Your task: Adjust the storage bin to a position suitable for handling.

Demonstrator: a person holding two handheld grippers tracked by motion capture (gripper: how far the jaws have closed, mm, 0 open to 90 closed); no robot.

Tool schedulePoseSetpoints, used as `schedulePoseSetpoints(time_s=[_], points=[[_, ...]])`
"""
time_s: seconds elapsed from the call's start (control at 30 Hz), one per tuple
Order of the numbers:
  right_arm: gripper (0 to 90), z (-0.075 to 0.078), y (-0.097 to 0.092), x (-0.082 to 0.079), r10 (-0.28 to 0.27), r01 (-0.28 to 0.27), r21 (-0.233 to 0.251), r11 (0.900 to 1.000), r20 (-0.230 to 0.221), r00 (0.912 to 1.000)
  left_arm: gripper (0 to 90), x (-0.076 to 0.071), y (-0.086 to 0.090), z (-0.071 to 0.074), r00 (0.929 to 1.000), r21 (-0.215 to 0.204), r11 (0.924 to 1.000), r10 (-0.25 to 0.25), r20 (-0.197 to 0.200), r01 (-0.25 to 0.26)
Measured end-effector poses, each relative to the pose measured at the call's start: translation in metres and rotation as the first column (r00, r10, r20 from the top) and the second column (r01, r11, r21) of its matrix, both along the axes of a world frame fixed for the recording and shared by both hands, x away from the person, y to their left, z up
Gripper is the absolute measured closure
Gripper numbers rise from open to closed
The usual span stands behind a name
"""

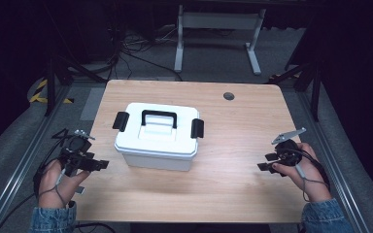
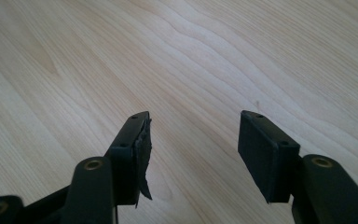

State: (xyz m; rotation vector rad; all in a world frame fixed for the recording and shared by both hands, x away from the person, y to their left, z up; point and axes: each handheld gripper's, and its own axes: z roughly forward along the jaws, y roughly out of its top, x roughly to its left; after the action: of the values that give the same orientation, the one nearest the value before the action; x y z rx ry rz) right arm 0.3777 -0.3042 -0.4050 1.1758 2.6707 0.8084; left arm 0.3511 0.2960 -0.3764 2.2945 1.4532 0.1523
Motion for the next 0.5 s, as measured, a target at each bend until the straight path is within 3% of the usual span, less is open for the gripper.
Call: schedulePoseSetpoints(time_s=[0.17,0.5], points=[[47.3,-0.001,0.005,-0.002,0.028,-0.029,0.037,0.9989,0.02,0.9994,34.5,-0.001,0.001,0.002,1.0,0.0,1.0,-0.002,0.007,0.002],[48.1,-0.004,0.014,-0.003,0.089,-0.09,0.042,0.995,0.025,0.9957,34.5,-0.003,0.003,0.004,0.9998,0.003,1.0,0.002,0.02,-0.002]])
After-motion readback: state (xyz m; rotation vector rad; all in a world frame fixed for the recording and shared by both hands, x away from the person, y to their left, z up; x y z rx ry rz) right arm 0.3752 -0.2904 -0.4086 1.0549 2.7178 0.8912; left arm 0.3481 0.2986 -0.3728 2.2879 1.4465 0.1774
